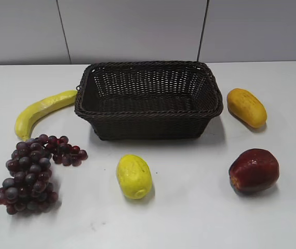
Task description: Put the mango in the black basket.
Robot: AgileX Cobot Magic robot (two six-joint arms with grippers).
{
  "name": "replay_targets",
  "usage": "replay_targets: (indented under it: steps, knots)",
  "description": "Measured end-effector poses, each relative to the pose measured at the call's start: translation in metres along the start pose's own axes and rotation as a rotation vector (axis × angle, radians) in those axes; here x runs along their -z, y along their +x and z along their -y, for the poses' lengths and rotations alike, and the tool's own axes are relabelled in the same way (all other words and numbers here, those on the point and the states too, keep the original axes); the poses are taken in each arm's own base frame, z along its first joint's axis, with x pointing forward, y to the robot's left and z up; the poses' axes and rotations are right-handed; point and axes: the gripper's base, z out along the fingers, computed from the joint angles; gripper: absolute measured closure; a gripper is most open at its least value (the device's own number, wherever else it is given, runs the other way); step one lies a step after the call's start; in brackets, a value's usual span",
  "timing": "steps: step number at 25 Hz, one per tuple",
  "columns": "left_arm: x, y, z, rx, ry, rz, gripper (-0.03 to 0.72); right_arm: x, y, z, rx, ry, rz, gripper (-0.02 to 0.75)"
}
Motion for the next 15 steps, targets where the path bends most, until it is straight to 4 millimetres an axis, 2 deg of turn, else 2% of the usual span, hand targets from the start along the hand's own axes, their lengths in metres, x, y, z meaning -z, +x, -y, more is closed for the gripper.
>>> replay_targets:
  steps: [15]
  knots:
    - [0.0000,0.0000,0.0000,0.000,0.000,0.000,0.456,0.0000,0.0001,0.0000,0.000,0.000,-0.001,0.146]
